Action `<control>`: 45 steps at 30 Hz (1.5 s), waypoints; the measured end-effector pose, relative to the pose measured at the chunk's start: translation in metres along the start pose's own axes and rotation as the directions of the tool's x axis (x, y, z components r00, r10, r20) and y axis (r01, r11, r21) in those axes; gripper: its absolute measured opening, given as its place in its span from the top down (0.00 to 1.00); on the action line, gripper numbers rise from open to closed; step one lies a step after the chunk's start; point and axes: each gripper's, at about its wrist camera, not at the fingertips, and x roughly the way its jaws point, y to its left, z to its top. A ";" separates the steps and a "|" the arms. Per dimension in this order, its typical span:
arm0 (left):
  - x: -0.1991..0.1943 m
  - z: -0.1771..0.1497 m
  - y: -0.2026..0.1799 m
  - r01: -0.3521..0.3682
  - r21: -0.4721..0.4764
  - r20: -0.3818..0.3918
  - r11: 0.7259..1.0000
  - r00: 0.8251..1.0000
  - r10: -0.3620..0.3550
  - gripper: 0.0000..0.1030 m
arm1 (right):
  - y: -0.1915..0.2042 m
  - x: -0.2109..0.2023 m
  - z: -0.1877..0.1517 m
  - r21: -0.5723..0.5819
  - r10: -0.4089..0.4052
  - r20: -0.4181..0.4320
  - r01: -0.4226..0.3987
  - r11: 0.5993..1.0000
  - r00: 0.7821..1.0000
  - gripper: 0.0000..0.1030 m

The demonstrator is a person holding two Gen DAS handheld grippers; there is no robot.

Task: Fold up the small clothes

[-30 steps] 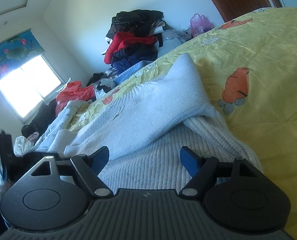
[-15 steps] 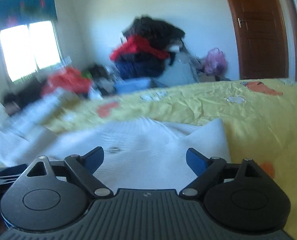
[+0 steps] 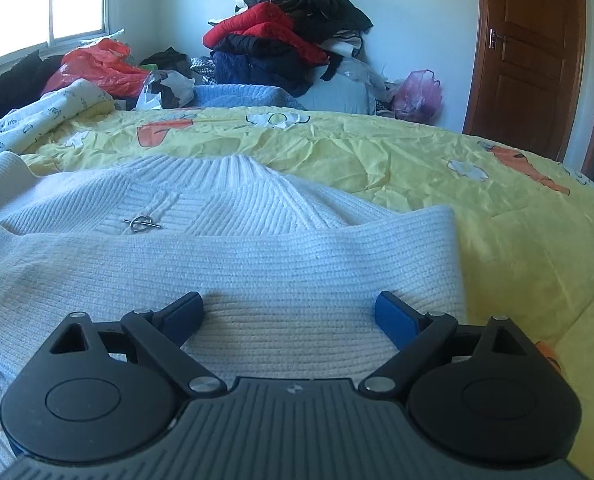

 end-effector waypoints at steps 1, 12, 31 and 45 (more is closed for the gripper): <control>-0.009 0.010 0.019 -0.047 -0.027 0.043 0.999 0.998 0.048 0.11 | 0.000 0.000 0.000 -0.001 0.002 -0.001 -0.002 1.000 1.000 0.08; 0.010 0.078 0.261 -0.361 -0.516 -0.025 0.777 0.913 0.408 0.16 | 0.000 0.000 0.003 -0.004 0.000 -0.001 0.000 1.000 1.000 0.07; 0.006 0.102 0.166 -0.365 -0.283 0.098 0.887 0.909 0.406 0.89 | 0.000 0.001 0.004 0.004 0.011 -0.003 -0.011 1.000 1.000 0.06; 0.039 -0.044 -0.070 0.128 0.022 -0.230 0.992 0.966 -0.120 0.68 | -0.004 0.001 0.004 0.032 0.034 0.001 -0.034 0.999 0.999 0.05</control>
